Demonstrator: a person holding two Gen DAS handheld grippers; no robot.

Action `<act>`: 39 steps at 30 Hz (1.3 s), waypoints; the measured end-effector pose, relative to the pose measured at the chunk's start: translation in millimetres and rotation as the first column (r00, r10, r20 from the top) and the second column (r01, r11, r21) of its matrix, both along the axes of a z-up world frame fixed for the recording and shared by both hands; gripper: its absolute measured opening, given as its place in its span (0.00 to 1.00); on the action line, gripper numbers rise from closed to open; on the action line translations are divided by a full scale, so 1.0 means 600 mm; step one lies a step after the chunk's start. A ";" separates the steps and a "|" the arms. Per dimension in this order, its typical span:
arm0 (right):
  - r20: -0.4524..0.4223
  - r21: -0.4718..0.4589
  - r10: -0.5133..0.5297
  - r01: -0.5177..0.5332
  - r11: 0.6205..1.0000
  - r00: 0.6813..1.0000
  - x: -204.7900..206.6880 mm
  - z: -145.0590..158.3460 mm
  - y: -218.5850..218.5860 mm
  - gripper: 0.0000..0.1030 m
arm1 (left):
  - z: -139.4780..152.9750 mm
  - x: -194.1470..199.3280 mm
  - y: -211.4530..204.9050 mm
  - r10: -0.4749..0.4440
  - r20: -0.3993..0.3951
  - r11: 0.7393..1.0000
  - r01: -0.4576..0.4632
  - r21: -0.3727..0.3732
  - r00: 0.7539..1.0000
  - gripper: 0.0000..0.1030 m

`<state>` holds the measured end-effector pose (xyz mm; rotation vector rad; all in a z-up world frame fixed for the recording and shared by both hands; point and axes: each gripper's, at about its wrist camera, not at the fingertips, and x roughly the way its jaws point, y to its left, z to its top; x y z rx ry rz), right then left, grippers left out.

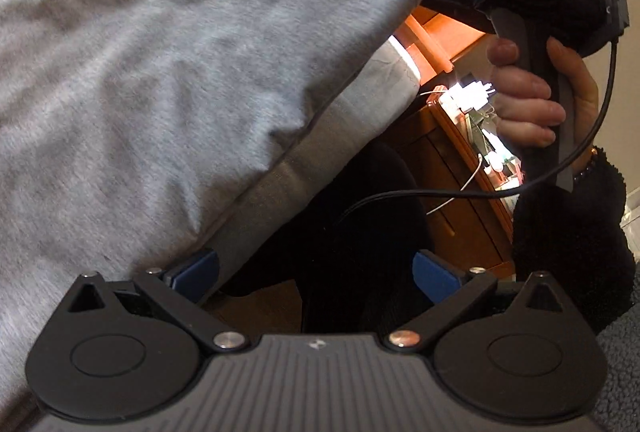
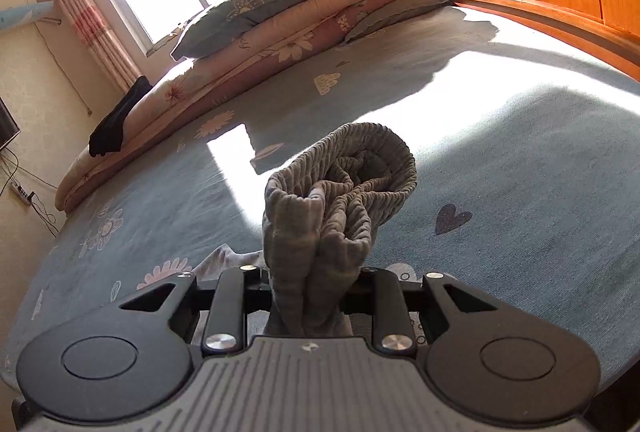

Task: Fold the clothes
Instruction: 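Carry the waistband with the right gripper over the garment toward the cuffs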

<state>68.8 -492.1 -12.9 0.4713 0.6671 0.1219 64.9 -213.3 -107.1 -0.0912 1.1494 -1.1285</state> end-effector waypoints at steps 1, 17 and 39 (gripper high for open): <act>0.001 0.005 0.003 -0.003 1.000 1.000 -0.001 -0.001 -0.003 0.28 | 0.013 -0.004 0.000 0.000 0.039 1.000 -0.001 0.010 0.999 0.99; 0.038 -0.001 0.065 -0.065 0.998 0.997 -0.011 0.011 0.001 0.28 | 0.028 0.021 0.010 0.012 0.035 0.998 -0.009 -0.069 0.999 0.99; 0.124 -0.206 0.260 -0.231 0.951 0.958 -0.017 0.127 0.222 0.27 | 0.163 -0.017 0.357 0.549 0.212 0.833 -0.506 -0.224 0.809 0.99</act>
